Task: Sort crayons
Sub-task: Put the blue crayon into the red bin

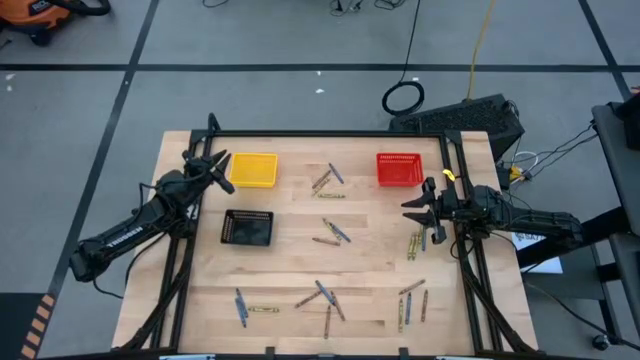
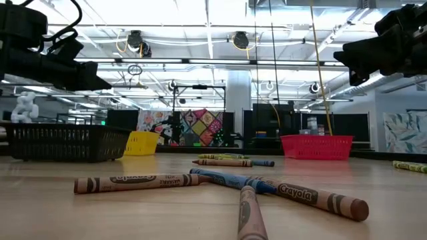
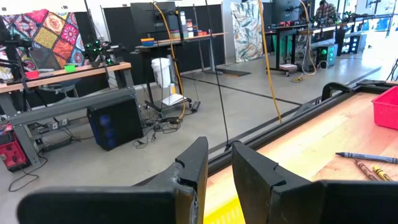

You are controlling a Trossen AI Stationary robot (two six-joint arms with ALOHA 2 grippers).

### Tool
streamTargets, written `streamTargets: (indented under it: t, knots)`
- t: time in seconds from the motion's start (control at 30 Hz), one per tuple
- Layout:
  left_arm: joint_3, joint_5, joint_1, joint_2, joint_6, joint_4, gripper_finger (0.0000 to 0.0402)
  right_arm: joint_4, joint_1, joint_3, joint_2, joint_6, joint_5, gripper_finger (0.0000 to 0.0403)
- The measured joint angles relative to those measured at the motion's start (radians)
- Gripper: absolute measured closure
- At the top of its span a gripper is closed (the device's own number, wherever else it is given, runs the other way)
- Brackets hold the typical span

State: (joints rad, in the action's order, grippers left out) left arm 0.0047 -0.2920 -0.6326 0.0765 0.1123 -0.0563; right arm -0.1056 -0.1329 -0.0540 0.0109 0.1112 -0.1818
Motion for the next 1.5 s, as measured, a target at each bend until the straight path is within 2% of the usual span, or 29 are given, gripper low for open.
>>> streamTargets:
  t: [0.4, 1.07, 1.2, 1.5]
  knots:
    - [0.0, 0.0, 0.0, 0.0, 0.0, 0.0, 0.0322, 0.017, 0.0, 0.0, 0.0, 0.033, 0.002, 0.0293]
    - [0.0, 0.0, 0.0, 0.0, -0.003, -0.038, 0.0322, 0.016, 0.0, 0.0, 0.0, 0.0, 0.003, 0.0293]
    - [0.0, -0.001, -0.001, 0.0, -0.1, -0.028, 0.0322, 0.012, 0.0, 0.0, 0.0, 0.0, 0.002, 0.0293]
    - [0.0, 0.002, -0.001, 0.0, -0.107, -0.041, 0.0322, 0.012, 0.0, 0.0, 0.0, -0.03, 0.0, 0.0293]
